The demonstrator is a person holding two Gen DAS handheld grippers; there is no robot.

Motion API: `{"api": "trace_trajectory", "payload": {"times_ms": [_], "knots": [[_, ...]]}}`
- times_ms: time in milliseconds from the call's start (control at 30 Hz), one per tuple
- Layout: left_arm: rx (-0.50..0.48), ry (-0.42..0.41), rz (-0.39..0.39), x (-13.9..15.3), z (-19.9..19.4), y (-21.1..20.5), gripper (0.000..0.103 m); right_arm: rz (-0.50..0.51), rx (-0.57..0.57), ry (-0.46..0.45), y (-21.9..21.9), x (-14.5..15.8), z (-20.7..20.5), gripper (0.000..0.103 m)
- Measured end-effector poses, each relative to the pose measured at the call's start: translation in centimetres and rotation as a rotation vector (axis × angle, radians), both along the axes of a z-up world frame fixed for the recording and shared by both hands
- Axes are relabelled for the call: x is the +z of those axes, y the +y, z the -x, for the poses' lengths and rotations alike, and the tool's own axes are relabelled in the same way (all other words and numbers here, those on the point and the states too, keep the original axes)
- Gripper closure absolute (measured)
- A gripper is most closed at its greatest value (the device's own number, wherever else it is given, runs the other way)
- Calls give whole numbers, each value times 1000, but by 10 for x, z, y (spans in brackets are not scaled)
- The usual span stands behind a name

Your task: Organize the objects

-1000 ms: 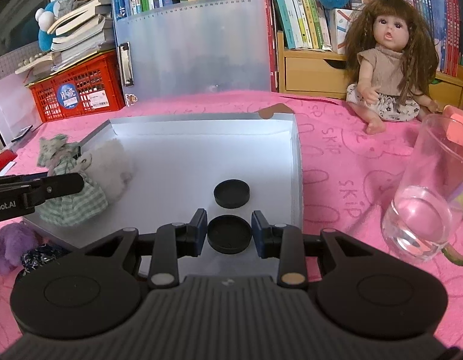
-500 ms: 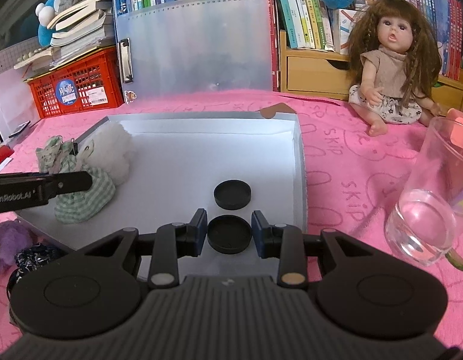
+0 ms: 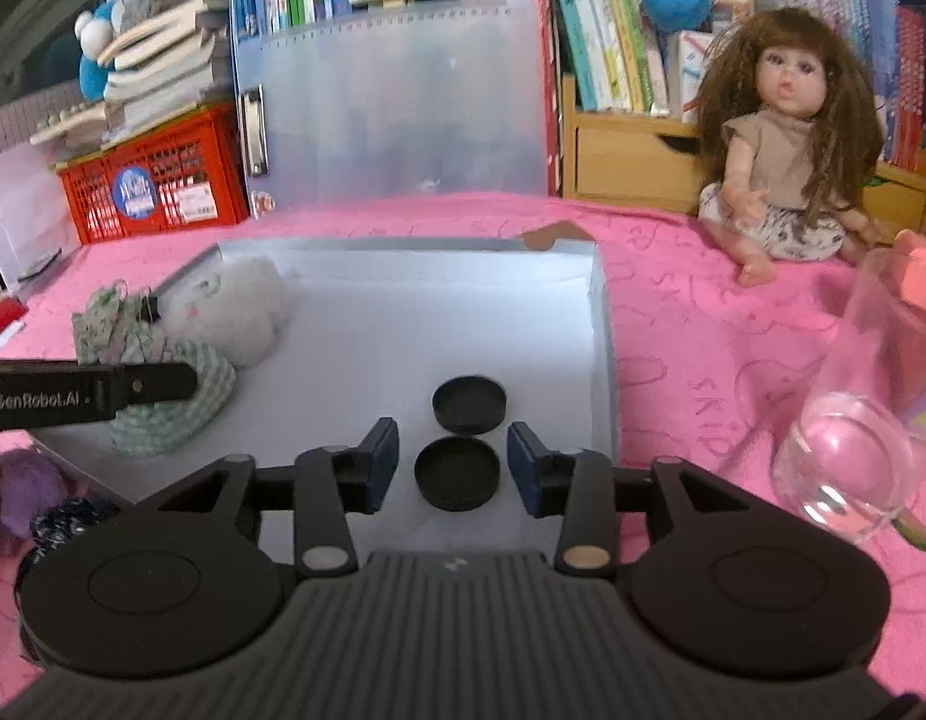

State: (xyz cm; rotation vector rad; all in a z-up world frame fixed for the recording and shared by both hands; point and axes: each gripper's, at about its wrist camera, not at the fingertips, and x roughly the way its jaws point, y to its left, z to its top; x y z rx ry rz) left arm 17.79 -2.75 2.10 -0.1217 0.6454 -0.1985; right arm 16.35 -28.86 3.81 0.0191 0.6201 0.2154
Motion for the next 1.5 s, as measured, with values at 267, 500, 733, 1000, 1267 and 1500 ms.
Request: {"api": "trace_trajectory", "payload": {"times_ms": [267, 500, 733, 1000, 1267, 1500], "knots": [[-26, -65, -5, 17, 41, 13, 26, 8, 21, -120, -8, 25, 35, 29], [-53, -131, -32, 26, 88, 19, 20, 4, 33, -169, -13, 31, 74, 26], [-39, -151, -41, 18, 122, 27, 17, 14, 56, -176, -13, 22, 109, 23], [0, -141, -62, -4, 138, 36, 13, -13, 38, -133, -12, 0, 130, 17], [21, -121, -48, -12, 133, 42, 12, -39, 5, -92, -13, -13, 129, 17], [28, -110, -47, -16, 127, 40, 12, -47, 0, -84, -12, -17, 128, 17]]}}
